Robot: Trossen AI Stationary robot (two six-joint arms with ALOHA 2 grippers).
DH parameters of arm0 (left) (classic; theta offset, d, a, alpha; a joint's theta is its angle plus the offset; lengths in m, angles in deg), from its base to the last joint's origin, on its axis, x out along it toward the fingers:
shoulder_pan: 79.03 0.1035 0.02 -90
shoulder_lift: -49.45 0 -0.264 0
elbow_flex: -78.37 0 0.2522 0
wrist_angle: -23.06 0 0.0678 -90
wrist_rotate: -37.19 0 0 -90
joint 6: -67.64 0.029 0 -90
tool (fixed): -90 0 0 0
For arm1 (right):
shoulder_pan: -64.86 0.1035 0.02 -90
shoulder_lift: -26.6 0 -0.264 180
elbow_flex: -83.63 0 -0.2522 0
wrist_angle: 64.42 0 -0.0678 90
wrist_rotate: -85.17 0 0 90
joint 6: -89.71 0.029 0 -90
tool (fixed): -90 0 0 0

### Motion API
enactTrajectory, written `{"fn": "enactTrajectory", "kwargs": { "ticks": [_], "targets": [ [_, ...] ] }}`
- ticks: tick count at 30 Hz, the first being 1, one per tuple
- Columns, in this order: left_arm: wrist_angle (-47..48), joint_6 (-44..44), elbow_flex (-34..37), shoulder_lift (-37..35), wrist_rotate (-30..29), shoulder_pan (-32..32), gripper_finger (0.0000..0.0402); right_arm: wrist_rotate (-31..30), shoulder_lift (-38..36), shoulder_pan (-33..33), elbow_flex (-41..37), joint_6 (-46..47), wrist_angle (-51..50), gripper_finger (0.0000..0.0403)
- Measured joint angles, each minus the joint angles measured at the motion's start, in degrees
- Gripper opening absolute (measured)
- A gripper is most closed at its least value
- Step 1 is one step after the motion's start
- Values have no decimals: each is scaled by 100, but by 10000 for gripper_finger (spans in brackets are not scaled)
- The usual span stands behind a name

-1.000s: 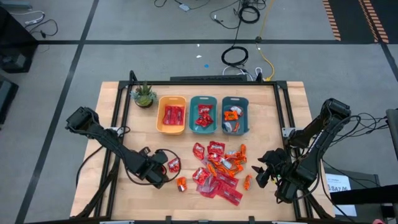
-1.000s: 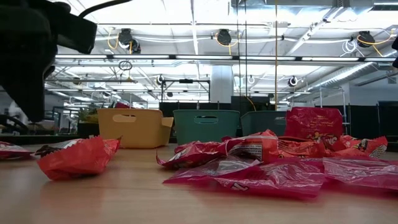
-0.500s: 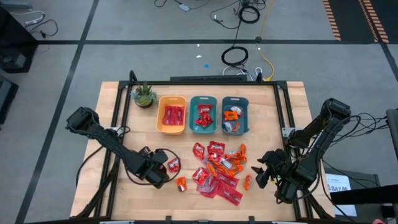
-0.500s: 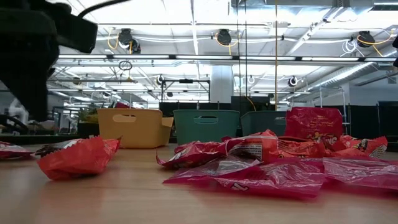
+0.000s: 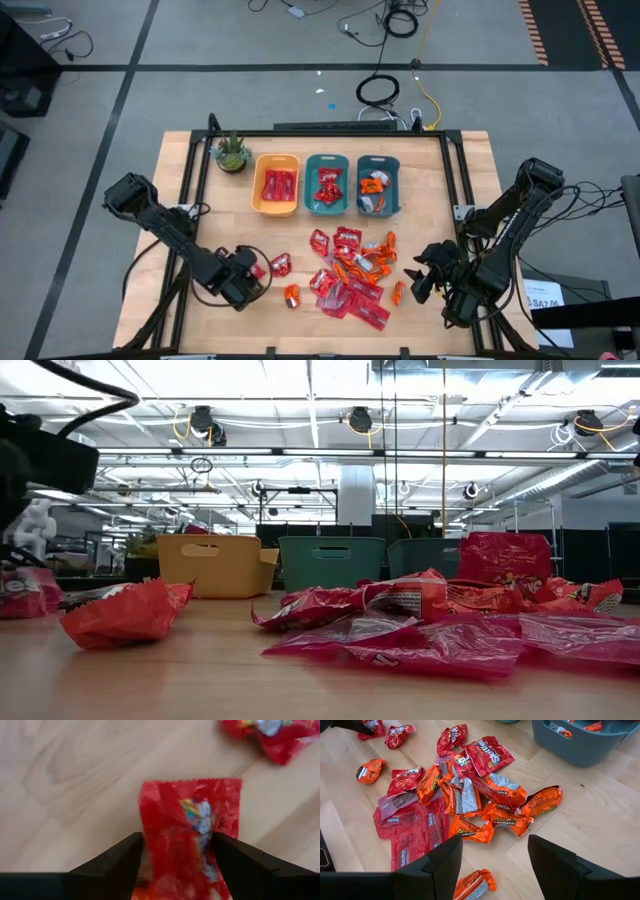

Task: Sort candy
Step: Put the red candy into the top center green bin

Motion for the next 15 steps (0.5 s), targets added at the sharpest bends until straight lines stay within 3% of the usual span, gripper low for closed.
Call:
{"fn": "enactTrajectory", "kwargs": {
  "ticks": [8, 11, 15],
  "targets": [
    [-45, -214, 94, 151, 146, 29, 231, 4, 0, -1, 0, 24, 21, 217],
    [257, -221, -107, 170, 176, 52, 181, 3, 1, -2, 0, 24, 17, 217],
    [746, 30, -392, 198, 253, 79, 80, 2, 0, -2, 0, -53, 15, 217]
  ]
}}
